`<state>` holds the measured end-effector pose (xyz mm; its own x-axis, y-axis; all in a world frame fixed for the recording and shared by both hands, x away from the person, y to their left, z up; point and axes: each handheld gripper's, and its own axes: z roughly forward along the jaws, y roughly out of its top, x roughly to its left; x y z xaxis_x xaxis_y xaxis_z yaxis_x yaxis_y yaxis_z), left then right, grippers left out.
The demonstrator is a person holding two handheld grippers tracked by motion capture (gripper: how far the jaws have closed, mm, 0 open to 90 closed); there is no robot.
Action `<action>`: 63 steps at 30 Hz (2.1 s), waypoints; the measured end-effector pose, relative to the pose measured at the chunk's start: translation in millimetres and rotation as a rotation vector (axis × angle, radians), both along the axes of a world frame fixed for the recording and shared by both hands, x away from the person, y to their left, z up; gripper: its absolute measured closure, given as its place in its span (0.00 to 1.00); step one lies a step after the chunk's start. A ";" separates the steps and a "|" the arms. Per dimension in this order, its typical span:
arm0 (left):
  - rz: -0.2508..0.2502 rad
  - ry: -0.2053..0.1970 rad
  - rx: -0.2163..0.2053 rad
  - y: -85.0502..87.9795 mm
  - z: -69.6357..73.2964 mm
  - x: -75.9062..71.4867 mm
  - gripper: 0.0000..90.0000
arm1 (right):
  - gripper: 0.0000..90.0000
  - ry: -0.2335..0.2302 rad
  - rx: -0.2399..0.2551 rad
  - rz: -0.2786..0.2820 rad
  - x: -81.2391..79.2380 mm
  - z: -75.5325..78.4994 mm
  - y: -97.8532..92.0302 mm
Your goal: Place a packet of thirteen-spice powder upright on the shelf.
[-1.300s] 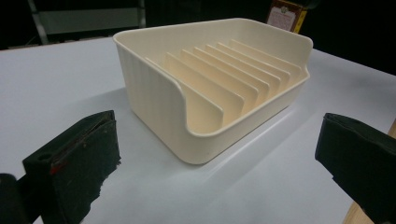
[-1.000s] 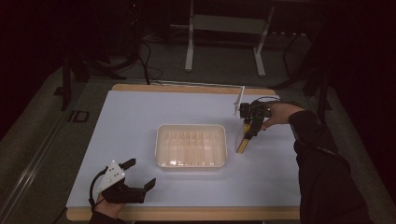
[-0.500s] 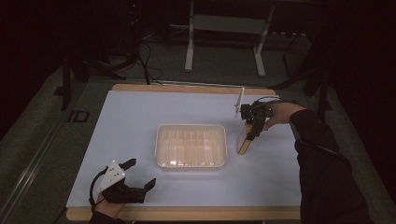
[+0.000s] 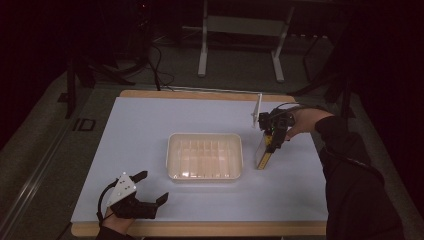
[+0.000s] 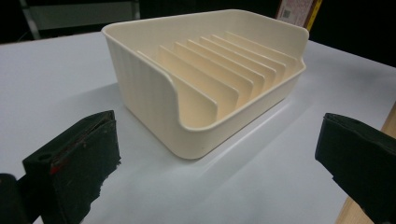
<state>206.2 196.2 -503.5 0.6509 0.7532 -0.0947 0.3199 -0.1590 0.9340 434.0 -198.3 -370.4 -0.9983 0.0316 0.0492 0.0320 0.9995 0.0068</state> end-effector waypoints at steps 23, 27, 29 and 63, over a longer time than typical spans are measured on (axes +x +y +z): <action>0.020 -0.029 0.018 0.4 -0.1 0.2 0.00 | 0.36 -0.003 0.010 0.031 -23.5 40.7 20.9; 0.026 -0.028 0.010 1.1 0.1 0.2 0.00 | 0.36 -0.008 0.018 0.037 -26.6 49.8 27.3; 0.025 -0.028 0.007 1.2 0.2 0.3 0.00 | 0.36 -0.008 0.023 0.035 -28.1 53.1 29.9; 0.015 -0.032 -0.005 2.1 1.1 0.3 0.00 | 0.36 0.010 0.152 0.084 -35.7 62.4 96.3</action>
<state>206.5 198.3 -502.4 0.6421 0.7627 -0.0781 0.2923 -0.1493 0.9446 398.3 -101.9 -308.1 -0.9965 -0.0606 0.0572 -0.0508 0.9861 0.1583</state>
